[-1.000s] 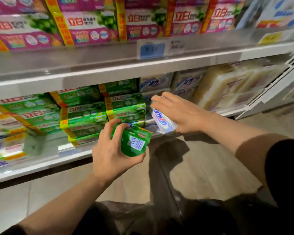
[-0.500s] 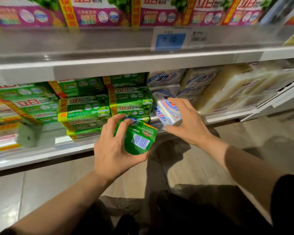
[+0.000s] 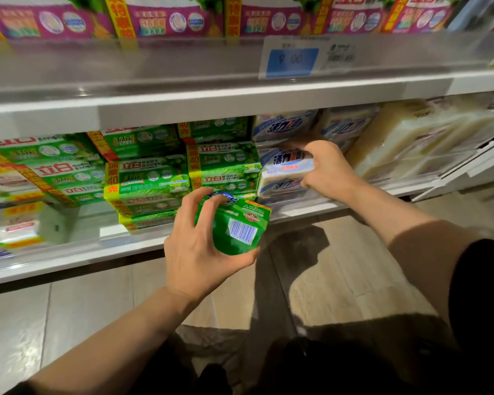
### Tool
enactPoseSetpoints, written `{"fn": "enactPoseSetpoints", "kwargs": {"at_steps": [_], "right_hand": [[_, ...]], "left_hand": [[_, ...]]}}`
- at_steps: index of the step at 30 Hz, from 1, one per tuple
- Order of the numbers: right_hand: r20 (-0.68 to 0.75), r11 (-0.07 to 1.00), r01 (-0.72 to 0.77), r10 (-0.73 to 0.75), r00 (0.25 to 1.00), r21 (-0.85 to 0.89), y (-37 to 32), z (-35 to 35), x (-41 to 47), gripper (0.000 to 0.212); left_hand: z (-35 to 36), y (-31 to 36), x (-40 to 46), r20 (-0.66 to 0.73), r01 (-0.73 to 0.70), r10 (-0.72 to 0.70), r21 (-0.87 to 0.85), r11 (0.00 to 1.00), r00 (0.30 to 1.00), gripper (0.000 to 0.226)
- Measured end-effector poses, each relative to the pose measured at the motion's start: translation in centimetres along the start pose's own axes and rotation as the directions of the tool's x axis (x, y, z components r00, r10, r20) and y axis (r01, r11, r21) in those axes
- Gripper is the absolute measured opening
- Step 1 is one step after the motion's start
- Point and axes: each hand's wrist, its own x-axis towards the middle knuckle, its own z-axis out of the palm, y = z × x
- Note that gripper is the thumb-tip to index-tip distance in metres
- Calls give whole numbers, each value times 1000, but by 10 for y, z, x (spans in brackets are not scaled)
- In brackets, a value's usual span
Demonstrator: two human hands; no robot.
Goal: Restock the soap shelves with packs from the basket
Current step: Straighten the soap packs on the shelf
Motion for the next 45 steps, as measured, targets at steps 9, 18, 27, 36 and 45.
{"fn": "enactPoseSetpoints", "kwargs": {"at_steps": [9,18,27,36,45], "right_hand": [[-279,963,114,-182,943,-244,3,23,-27,49],[390,712,-242,-49,920,660,-78,34,-93,55],[159,664,-8,-167,973,748,-101,44,-116,54],[253,787,172,-385,887,592,-157,47,-104,74],[181,806,555,-526,831,-207,-169,52,-56,82]], "left_hand": [[-5,0,-5,-49,39,-41,-56,998,998,83],[-29,3,-18,-158,51,-64,-82,995,985,88],[-80,-18,-50,220,529,-515,-611,589,828,69],[-140,-68,-66,258,442,-486,-841,313,835,77],[-193,-116,-32,87,336,-381,-672,659,921,68]]}}
